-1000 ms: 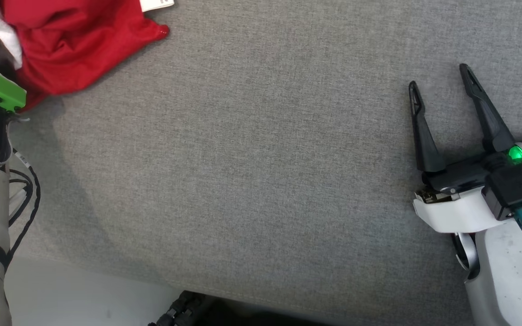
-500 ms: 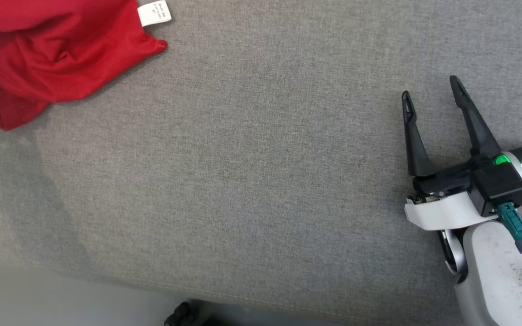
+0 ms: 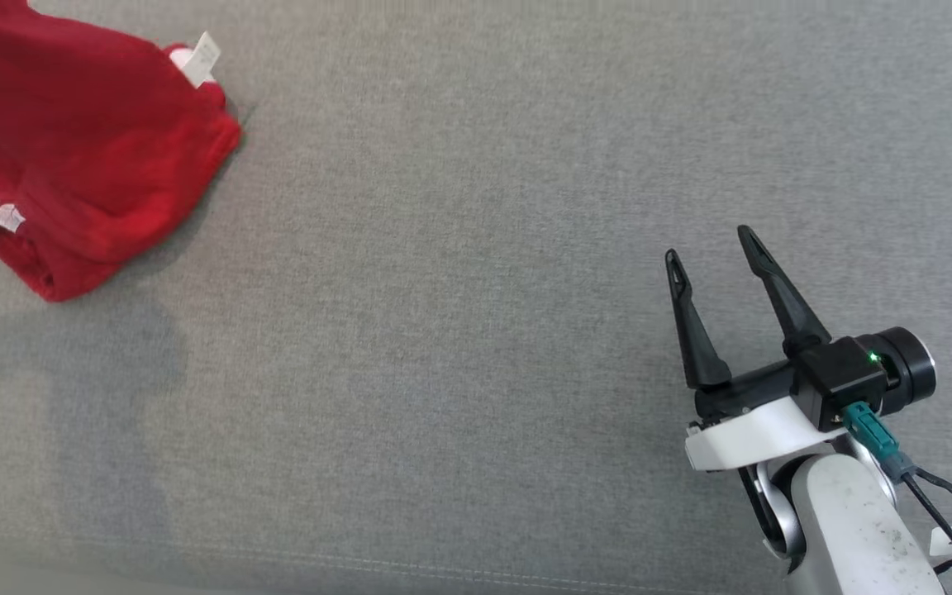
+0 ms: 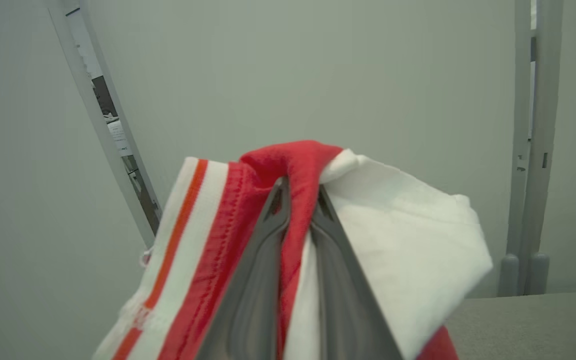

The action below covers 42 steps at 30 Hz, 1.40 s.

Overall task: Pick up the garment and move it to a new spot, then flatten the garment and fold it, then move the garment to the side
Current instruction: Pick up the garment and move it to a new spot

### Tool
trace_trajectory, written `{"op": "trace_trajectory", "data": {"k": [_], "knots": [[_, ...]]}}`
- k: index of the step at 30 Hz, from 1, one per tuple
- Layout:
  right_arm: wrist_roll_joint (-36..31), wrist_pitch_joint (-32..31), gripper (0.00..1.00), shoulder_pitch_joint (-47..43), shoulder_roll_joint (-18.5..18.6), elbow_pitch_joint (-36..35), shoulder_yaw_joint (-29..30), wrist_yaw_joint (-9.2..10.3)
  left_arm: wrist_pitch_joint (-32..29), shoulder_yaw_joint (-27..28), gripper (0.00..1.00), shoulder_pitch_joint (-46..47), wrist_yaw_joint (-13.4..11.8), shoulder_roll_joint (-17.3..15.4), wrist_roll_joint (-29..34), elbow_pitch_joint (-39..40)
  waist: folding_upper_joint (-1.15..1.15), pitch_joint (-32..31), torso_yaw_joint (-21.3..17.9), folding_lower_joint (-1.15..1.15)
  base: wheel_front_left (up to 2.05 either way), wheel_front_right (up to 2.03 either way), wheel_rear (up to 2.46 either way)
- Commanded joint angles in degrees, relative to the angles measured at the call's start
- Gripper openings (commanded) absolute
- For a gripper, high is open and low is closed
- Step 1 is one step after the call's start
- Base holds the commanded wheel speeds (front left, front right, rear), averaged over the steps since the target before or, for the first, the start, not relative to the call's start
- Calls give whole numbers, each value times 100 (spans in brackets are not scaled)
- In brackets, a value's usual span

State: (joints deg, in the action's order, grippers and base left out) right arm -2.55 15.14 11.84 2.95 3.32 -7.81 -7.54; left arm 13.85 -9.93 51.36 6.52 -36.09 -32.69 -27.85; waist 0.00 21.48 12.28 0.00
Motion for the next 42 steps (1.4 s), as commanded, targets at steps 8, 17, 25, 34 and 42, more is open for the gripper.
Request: {"op": "trace_trajectory", "data": {"k": [8,17,25,34,42], "knots": [[346,2,100,-293,-6,-23,-140,10,-664,-160,0,-401,-197,-94,-89,1243,0,-1484,-1631,0,0,0,0],[347,2,100,-539,-4,-47,-213,10,-1108,-594,0,-364,-373,337,-78,2080,0,-1793,-2526,0,0,0,0],[346,2,100,-554,-2,-107,-183,10,-1018,-1345,0,-372,-287,1147,40,1826,0,-1662,-2815,0,0,0,0],[452,1,100,-280,-5,-285,-48,10,-487,-2489,0,-1067,-120,1974,420,761,0,-1111,-2796,0,0,0,0],[512,1,100,-96,-4,-322,-134,10,9,-3090,0,-1397,4,2571,604,-908,0,-770,-2713,0,0,0,0]]}}
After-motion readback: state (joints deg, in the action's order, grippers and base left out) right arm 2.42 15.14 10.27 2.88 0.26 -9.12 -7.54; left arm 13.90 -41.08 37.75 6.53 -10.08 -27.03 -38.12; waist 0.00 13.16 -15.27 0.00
